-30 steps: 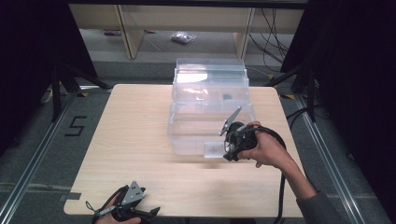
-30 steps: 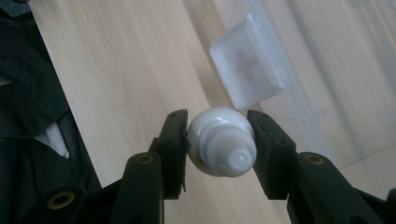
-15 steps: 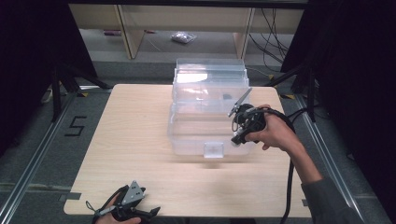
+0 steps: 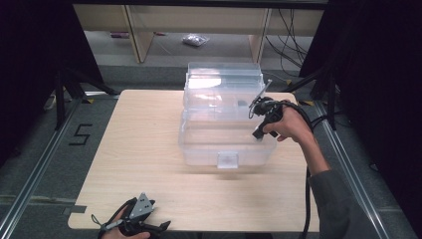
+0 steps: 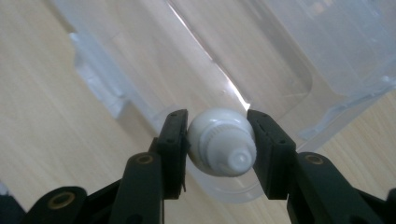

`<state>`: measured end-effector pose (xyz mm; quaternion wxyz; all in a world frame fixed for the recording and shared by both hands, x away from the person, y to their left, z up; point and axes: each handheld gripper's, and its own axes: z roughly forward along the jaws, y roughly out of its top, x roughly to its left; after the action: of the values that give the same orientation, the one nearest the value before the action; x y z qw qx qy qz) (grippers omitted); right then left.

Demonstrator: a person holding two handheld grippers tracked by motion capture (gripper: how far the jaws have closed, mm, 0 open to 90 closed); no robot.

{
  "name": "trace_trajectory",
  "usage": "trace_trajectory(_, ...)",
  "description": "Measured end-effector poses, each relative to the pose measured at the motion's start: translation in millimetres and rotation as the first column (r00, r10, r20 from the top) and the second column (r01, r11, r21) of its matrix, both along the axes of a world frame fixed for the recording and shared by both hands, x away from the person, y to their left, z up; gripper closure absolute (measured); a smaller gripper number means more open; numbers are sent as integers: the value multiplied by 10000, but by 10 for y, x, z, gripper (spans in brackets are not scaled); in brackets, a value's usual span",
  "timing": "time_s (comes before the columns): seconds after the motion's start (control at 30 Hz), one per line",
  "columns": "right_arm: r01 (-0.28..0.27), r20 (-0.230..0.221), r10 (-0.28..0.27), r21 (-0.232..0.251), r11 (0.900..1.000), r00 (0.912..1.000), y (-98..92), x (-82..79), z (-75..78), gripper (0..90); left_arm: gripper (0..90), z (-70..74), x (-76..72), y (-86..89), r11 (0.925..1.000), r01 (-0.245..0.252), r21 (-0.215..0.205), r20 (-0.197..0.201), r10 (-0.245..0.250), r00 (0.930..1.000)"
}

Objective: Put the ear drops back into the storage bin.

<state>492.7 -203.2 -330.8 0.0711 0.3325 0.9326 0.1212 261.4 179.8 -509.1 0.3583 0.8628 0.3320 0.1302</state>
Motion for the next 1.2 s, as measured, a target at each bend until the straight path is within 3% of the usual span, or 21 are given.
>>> trace_trajectory(0.17, 496, -226, -499, -152, 9987, 9985, -52, 175, -144, 603, 152, -7, -4, -7, 10000, -13, -35, -6, 13, 10000)
trace_trajectory(0.23, 345, -203, -349, -230, 9991, 9992, -65, 206, -170, 603, 152, -8, -4, -2, 10000, 22, 24, -3, -22, 10000)
trace_trajectory(0.3, 668, -365, -678, -292, 9973, 9970, -68, 232, -234, 603, 152, -5, -1, -1, 10000, -10, 1, -11, 10, 10000)
trace_trajectory(0.93, 935, -859, -965, -382, 9949, 9916, -111, 314, -587, 604, 152, -8, -5, -7, 10000, -3, -36, 0, 3, 10000)
trace_trajectory(0.97, 1029, -1061, -1077, -498, 9934, 9885, -98, 318, -617, 604, 152, -9, -4, -5, 10000, -13, -3, -3, 13, 10000)
trace_trajectory(1.17, 938, -998, -993, -580, 9939, 9900, -82, 342, -671, 603, 152, -10, -2, -4, 10000, -6, 13, -23, 6, 10000)
trace_trajectory(1.2, 1173, -1172, -1239, -614, 9912, 9854, -56, 336, -681, 603, 152, -5, 0, -4, 10000, -11, -6, -11, 11, 10000)
